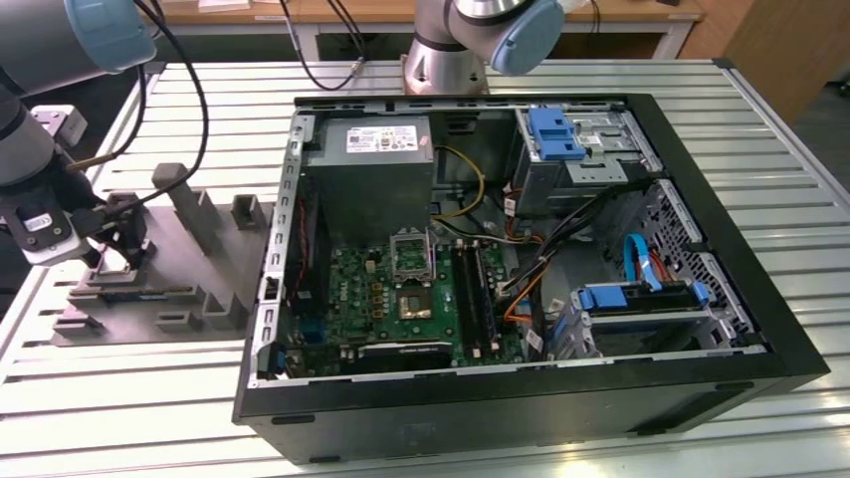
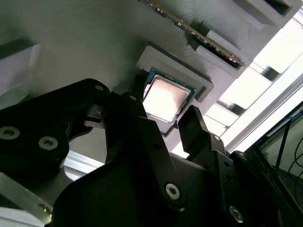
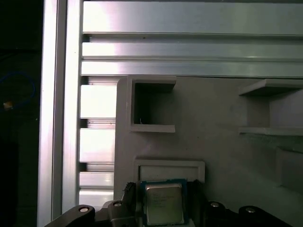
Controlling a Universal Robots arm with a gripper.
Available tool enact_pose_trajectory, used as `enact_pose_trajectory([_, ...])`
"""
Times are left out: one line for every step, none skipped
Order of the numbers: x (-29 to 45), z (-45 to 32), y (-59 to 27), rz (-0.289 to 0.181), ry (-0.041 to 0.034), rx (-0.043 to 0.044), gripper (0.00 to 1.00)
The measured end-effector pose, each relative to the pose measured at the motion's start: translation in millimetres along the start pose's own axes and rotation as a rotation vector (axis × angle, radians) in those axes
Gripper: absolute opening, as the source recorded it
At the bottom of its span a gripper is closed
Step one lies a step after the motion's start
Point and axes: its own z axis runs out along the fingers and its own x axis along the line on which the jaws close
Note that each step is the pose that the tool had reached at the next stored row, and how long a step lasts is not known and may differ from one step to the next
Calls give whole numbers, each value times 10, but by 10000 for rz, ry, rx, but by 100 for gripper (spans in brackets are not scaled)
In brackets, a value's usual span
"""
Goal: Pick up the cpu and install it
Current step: 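Pick up the cpu and move it towards the insertion slot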
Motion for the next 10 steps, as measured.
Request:
enact_pose_trajectory([0,-1,0,0,-1,1,56])
enact_pose_trajectory([0,-3,0,0,-1,1,56])
enact_pose_trajectory([0,-4,0,-1,-1,1,56])
enact_pose_trajectory([0,-4,0,-3,-1,1,56])
enact_pose_trajectory([0,-4,0,-5,0,2,56])
enact_pose_trajectory([0,-4,0,-6,-1,1,56])
enact_pose_trajectory([0,-4,0,-7,0,1,56])
enact_pose_trajectory([0,-4,0,-7,0,1,56])
enact_pose_trajectory([0,-4,0,-7,0,1,56])
enact_pose_trajectory([0,-4,0,-7,0,1,56])
